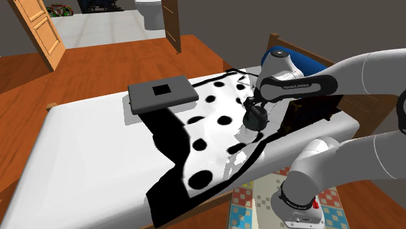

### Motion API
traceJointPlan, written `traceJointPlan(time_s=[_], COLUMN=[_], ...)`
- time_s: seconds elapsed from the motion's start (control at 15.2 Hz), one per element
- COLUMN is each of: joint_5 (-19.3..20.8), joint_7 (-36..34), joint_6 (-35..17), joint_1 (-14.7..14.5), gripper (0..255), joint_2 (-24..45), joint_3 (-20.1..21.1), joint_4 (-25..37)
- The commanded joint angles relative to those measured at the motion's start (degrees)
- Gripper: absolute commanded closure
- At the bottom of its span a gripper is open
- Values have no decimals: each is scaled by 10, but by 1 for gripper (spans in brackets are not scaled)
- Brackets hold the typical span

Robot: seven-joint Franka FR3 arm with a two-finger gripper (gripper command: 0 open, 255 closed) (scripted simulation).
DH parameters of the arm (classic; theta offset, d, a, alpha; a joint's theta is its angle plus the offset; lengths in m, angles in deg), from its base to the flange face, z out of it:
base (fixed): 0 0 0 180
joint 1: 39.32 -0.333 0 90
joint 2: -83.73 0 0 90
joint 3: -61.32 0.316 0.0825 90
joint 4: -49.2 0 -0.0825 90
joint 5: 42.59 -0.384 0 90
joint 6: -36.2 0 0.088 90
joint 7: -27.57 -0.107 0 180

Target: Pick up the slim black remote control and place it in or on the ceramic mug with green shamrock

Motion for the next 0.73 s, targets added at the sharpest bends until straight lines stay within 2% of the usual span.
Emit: traceJointPlan(time_s=[0.0, 0.13, 0.66], joint_5=[-6, -14, -14], joint_7=[1, 2, 2], joint_6=[40, 83, 83], joint_1=[1, 1, 1], gripper=[0, 0, 0], joint_2=[-26, -51, -51], joint_3=[12, 25, 26], joint_4=[13, 31, 31])
